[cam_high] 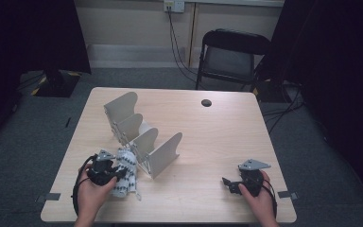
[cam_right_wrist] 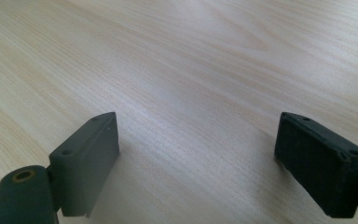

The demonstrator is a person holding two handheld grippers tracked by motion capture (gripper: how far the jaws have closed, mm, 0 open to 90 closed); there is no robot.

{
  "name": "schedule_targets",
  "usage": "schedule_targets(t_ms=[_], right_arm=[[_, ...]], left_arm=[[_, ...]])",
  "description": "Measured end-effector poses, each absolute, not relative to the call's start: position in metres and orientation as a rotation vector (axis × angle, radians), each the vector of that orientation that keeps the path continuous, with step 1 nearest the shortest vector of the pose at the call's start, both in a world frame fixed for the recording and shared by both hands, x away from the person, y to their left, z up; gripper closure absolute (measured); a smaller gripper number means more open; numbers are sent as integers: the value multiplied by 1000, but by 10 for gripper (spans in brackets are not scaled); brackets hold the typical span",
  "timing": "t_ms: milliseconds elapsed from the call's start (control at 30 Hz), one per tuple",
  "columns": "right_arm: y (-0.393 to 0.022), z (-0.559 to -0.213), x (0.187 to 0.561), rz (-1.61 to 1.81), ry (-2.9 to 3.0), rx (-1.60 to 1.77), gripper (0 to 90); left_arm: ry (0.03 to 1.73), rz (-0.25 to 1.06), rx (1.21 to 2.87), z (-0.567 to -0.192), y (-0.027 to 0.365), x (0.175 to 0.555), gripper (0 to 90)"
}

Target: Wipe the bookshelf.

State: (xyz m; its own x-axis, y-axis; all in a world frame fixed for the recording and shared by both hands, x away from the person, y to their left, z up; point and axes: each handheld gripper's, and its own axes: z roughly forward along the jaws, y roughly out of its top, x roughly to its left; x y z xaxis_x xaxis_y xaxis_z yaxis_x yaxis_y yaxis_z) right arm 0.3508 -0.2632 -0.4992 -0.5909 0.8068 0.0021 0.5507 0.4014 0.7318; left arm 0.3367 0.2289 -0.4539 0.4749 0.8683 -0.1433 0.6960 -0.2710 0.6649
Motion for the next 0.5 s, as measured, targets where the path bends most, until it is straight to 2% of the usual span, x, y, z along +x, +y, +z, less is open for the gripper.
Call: schedule_targets(t_ms=[300, 500], right_arm=[[-263, -499, 351, 1007, 2311, 1173, 130], [-263, -499, 351, 1008, 2311, 1174, 130]], left_arm=[[1228, 466, 1900, -396, 250, 320, 752], [1194, 515, 1857, -373, 245, 327, 750]])
